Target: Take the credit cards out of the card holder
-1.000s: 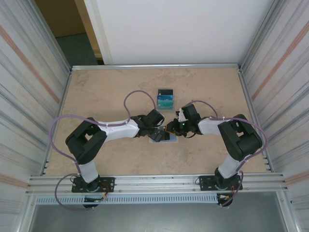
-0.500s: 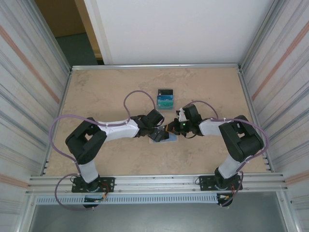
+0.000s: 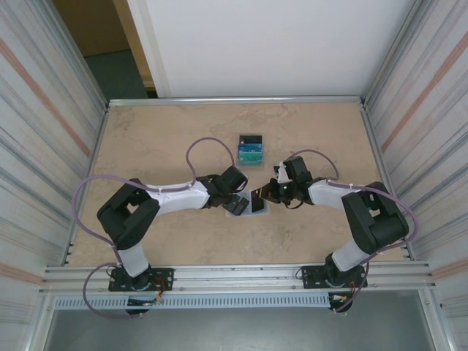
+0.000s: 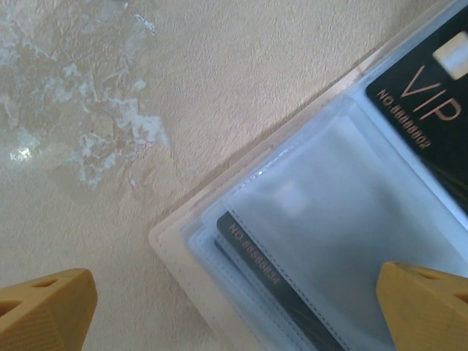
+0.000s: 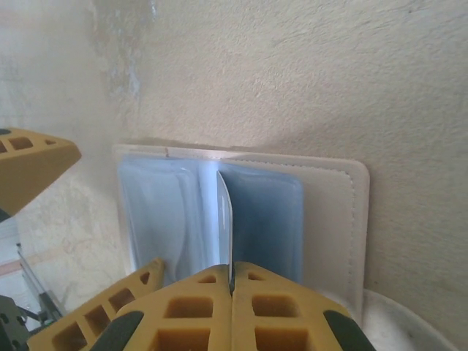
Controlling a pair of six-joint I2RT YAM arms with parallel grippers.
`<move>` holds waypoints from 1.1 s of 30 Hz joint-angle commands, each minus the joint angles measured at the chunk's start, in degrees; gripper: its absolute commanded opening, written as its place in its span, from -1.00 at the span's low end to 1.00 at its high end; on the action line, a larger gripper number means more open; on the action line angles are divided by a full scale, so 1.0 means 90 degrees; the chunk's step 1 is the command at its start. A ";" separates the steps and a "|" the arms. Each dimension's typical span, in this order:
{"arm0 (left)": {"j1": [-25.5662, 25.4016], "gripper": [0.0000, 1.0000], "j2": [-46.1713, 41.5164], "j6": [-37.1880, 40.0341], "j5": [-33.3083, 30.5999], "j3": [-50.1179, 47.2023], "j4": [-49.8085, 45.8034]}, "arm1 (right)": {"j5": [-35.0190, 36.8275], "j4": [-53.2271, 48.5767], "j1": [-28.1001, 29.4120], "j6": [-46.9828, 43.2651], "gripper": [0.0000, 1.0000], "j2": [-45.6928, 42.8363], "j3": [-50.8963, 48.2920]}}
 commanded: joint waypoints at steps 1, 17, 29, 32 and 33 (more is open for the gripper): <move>0.0056 0.98 -0.0318 0.0062 -0.0111 -0.0157 -0.0429 | 0.0353 -0.0594 -0.0067 -0.0403 -1.00 -0.0392 -0.0083; 0.0413 0.97 -0.2280 -0.0264 0.0045 -0.0339 -0.0332 | 0.0482 -0.0899 -0.0116 -0.1183 -1.00 -0.2658 -0.0320; 0.0821 0.97 -0.3990 -0.0254 0.1525 -0.0958 0.0680 | -0.0234 -0.0079 -0.0040 -0.1453 -1.00 -0.3494 -0.0379; 0.0884 0.97 -0.4309 -0.0088 0.1893 -0.1141 0.0998 | -0.0382 0.0029 0.0054 -0.1579 -1.00 -0.3592 -0.0358; 0.0900 0.97 -0.4395 -0.0063 0.1966 -0.1182 0.1074 | -0.0433 0.0047 0.0090 -0.1628 -1.00 -0.3585 -0.0337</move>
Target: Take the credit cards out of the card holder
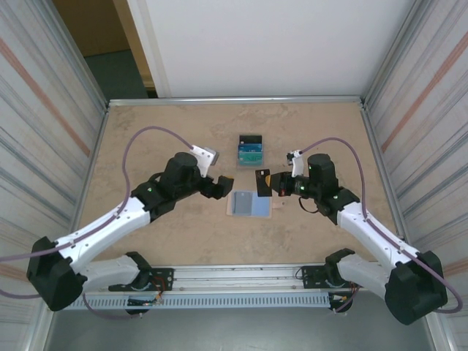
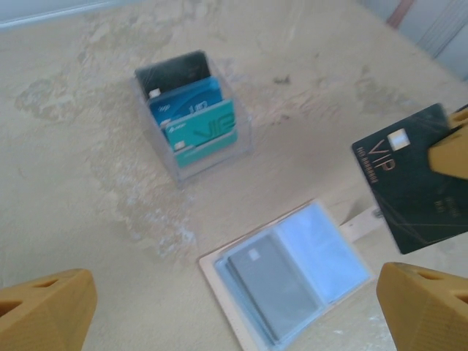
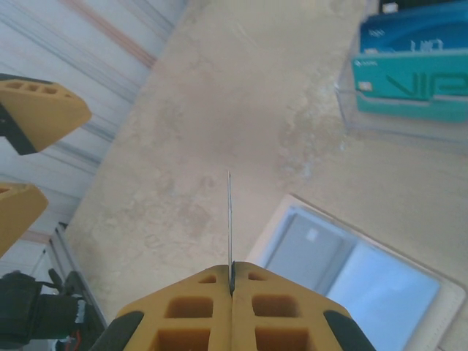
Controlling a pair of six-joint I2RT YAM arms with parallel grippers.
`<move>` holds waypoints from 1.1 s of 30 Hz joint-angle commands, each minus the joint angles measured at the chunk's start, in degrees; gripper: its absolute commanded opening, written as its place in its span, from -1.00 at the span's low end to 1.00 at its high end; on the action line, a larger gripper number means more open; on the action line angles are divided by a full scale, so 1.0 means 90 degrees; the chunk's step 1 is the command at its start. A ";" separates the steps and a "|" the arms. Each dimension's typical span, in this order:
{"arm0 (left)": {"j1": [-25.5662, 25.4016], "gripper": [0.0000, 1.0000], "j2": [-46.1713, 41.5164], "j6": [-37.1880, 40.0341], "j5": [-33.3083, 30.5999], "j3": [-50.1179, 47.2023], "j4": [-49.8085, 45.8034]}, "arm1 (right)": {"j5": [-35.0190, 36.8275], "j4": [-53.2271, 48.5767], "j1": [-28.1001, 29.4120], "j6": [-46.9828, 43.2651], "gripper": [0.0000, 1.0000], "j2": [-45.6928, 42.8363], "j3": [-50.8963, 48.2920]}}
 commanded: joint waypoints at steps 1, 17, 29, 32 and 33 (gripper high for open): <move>0.0096 0.97 -0.0371 0.0171 0.0708 -0.0197 0.0587 | -0.0380 0.0291 0.0148 -0.0368 -1.00 -0.0137 -0.0010; 0.0484 0.97 -0.0333 0.1604 0.3292 0.0503 -0.0162 | -0.1207 -0.0698 0.0616 -0.1613 -1.00 -0.0392 0.0811; 0.0487 0.77 0.0518 0.2509 0.4681 0.1316 -0.1197 | -0.1834 -0.1749 0.0827 -0.2548 -1.00 -0.0206 0.1499; 0.0490 0.65 0.0760 0.2698 0.4978 0.1520 -0.1450 | -0.1848 -0.2012 0.0931 -0.2768 -1.00 0.0022 0.1697; 0.0479 0.60 0.0847 0.2764 0.5101 0.1575 -0.1526 | -0.1855 -0.2088 0.0964 -0.2845 -1.00 0.0084 0.1775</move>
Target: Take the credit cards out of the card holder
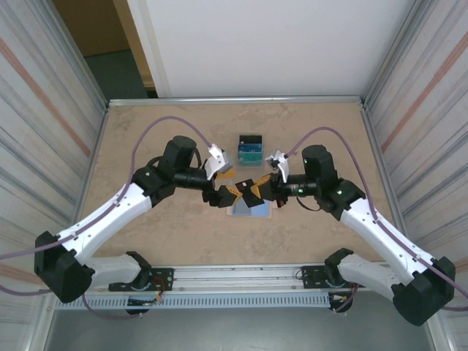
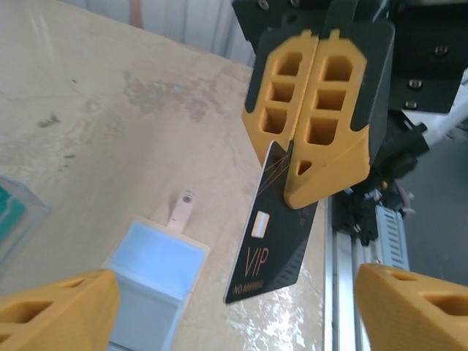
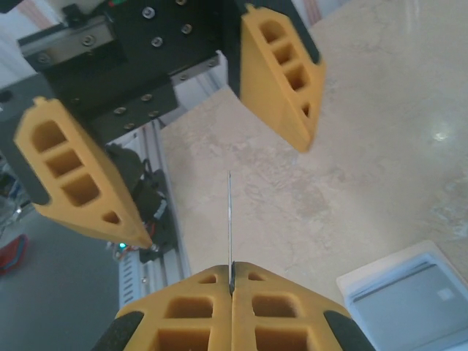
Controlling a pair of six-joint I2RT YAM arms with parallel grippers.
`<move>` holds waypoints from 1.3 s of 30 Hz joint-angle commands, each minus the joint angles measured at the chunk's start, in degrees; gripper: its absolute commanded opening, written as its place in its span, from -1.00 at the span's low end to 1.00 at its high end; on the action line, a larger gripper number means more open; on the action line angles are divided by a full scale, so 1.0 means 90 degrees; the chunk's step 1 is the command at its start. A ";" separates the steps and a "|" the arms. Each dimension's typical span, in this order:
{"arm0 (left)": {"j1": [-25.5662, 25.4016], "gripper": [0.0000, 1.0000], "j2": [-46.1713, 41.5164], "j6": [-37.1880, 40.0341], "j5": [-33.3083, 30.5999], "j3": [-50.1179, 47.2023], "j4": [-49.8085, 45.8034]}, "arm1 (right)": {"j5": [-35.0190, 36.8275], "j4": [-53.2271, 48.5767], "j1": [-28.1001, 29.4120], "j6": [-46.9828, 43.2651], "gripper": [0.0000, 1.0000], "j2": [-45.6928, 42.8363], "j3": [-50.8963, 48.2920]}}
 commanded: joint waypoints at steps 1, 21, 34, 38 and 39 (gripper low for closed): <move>0.0035 0.54 0.0202 0.0448 0.0723 0.0355 -0.0466 | -0.0199 -0.0505 0.0115 -0.0496 -1.00 0.0213 0.0328; 0.0249 -0.14 0.0515 0.0414 0.1132 0.0248 -0.0598 | -0.0213 -0.0532 0.0176 -0.0624 -1.00 0.0391 0.0483; 0.0897 -0.05 0.0136 0.0957 0.2030 0.0102 -0.0810 | -0.0400 -0.1282 0.0193 -0.1089 -1.00 0.0523 0.0879; 0.0743 -0.03 0.0355 0.1130 0.1844 0.0327 -0.1083 | -0.0433 -0.1367 0.0251 -0.1166 -1.00 0.0686 0.1015; 0.0664 -0.02 0.0425 0.1186 0.1769 0.0384 -0.1168 | -0.0419 -0.1372 0.0268 -0.1167 -1.00 0.0724 0.1040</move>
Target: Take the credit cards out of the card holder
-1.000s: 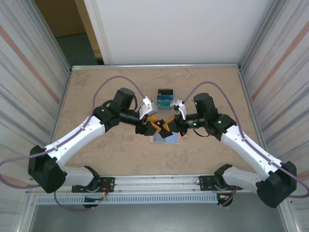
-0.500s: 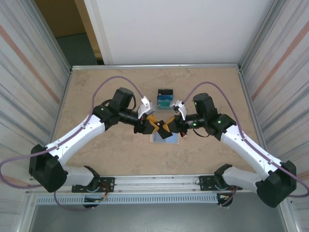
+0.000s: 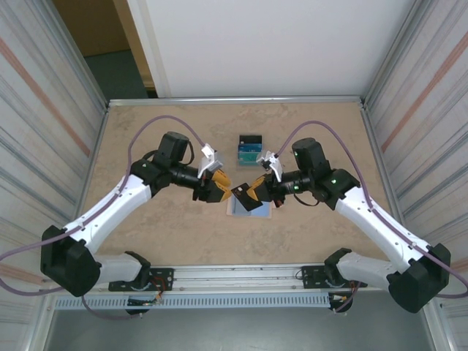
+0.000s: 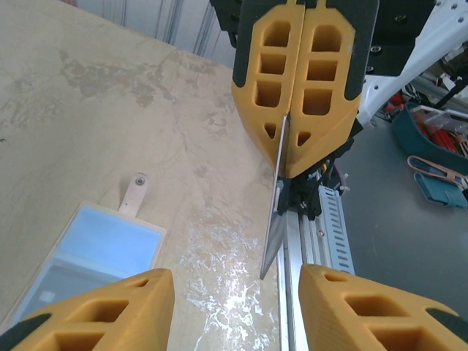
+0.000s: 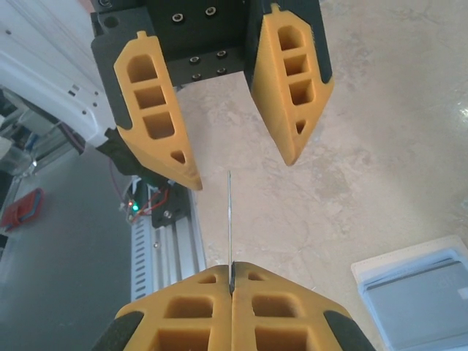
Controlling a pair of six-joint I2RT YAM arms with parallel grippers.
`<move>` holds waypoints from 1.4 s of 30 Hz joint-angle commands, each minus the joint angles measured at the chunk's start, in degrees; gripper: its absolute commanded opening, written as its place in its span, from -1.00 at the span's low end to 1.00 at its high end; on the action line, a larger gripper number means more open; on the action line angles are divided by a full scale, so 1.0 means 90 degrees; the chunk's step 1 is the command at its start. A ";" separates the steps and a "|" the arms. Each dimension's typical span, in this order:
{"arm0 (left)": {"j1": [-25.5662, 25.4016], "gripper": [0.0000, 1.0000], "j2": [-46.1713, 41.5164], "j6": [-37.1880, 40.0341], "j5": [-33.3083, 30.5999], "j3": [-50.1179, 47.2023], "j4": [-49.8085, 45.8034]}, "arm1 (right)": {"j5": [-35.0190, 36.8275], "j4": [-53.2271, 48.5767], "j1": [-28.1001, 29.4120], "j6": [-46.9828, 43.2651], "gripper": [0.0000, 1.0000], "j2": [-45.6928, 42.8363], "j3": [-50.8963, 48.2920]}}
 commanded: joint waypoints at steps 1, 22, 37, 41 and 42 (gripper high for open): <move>-0.0268 -0.02 0.0170 0.0404 -0.0047 0.0403 -0.0401 | -0.0146 -0.0212 0.0097 -0.0228 -1.00 0.0153 0.0258; -0.0594 -1.00 0.0053 -0.0131 -0.0979 0.0271 0.0045 | 0.1021 0.0546 -0.0296 0.0847 -0.31 -0.0264 -0.0096; -0.0537 -1.00 -0.1891 -0.4180 -0.3462 -0.2463 0.5260 | 0.2349 0.4780 -0.0692 0.5264 0.06 -0.1114 -0.2473; -0.0547 -1.00 -0.1801 -0.5011 -0.3619 -0.2806 0.6315 | 0.2261 0.5316 -0.0555 0.5253 0.10 -0.0963 -0.2564; -0.0547 -1.00 -0.1751 -0.5151 -0.3609 -0.2833 0.6480 | 0.2211 0.5503 -0.0486 0.5253 0.10 -0.0918 -0.2575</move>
